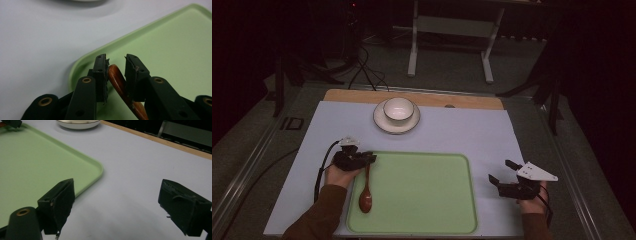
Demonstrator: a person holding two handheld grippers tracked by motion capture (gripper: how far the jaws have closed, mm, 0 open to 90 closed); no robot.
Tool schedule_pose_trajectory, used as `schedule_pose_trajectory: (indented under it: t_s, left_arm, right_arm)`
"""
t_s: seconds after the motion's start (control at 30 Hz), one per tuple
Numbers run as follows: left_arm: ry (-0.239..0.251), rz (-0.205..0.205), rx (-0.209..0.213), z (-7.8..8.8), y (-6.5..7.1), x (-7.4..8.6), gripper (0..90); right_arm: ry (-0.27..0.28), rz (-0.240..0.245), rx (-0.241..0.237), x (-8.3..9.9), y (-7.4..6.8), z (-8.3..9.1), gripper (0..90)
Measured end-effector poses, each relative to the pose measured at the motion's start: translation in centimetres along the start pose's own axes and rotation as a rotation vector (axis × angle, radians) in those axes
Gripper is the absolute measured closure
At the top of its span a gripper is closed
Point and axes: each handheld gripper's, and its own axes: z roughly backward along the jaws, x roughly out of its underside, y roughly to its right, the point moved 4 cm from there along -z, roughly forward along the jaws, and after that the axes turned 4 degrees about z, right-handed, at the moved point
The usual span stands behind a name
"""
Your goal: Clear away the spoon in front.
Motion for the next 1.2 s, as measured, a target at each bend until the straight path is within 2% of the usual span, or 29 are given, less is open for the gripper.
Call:
schedule_pose_trajectory:
  t_s: [0.17,0.23,0.47,0.93,1.2]
  left_arm:
    - [-0.024,-0.003,-0.013,0.0,-0.2,0.4,67.7]
    - [-0.026,-0.002,-0.018,0.1,-0.1,0.4,61.9]
    - [-0.024,0.002,-0.047,0.3,-0.2,0.3,53.5]
    - [0.018,-0.015,-0.067,0.9,0.0,-0.1,41.9]
    - [0.041,-0.03,-0.096,1.3,0.2,-0.4,35.1]
  right_arm:
    - [-0.001,0.0,-0.001,0.0,0.0,0.0,13.6]
    - [0.0,0.0,-0.002,0.0,0.0,0.0,13.6]
    - [-0.001,0.0,-0.003,0.0,0.0,0.0,13.7]
    - [-0.001,0.001,-0.005,0.0,0.1,0.0,13.7]
    - [-0.002,0.002,-0.008,0.0,0.1,-0.1,13.7]
